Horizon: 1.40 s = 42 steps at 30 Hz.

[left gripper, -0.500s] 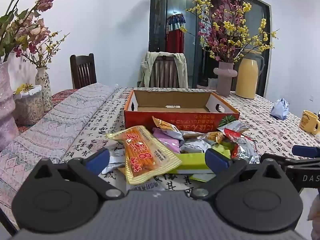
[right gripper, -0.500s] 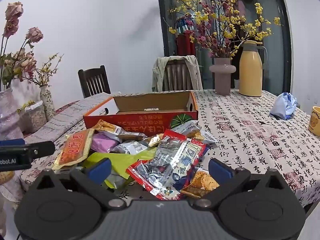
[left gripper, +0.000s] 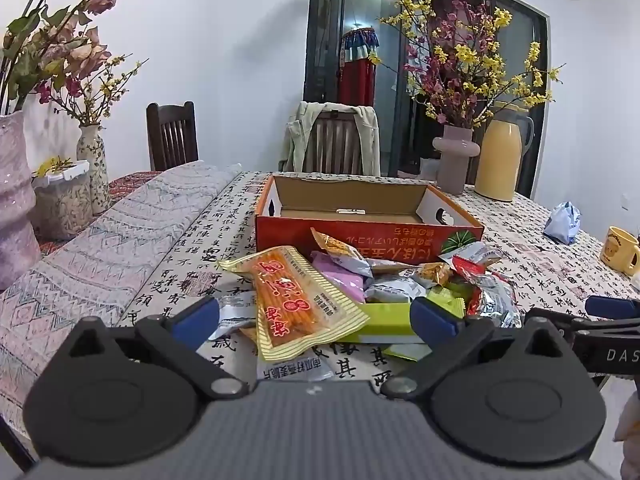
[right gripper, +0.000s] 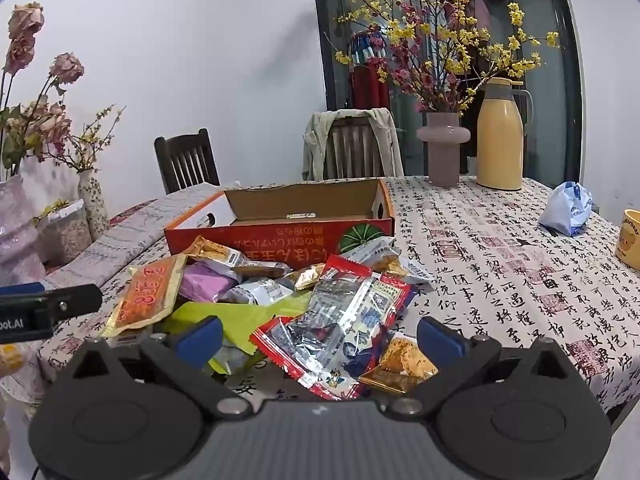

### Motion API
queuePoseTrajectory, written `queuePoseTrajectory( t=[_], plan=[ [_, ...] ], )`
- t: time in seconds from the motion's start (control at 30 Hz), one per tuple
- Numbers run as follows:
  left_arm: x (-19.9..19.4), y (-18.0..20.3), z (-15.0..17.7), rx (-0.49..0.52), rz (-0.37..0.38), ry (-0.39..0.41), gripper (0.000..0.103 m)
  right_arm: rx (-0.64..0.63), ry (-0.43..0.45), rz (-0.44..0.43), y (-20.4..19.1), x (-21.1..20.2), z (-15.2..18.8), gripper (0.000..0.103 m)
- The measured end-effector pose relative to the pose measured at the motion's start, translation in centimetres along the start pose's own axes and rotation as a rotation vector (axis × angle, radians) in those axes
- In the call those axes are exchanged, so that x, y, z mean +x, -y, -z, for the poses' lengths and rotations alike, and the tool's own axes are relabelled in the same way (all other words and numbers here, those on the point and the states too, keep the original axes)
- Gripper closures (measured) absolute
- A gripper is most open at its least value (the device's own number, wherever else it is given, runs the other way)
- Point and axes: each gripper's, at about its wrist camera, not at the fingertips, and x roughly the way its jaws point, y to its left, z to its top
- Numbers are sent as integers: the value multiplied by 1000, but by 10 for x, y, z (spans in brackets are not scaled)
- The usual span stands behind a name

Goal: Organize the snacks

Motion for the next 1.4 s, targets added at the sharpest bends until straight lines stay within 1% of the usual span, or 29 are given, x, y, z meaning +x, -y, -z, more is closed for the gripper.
queuePoseTrajectory(
  t=[1.4],
  plan=[
    [2, -5, 2, -14, 0, -4, 0, 5, -11, -5, -1, 3, 2, 0]
  ],
)
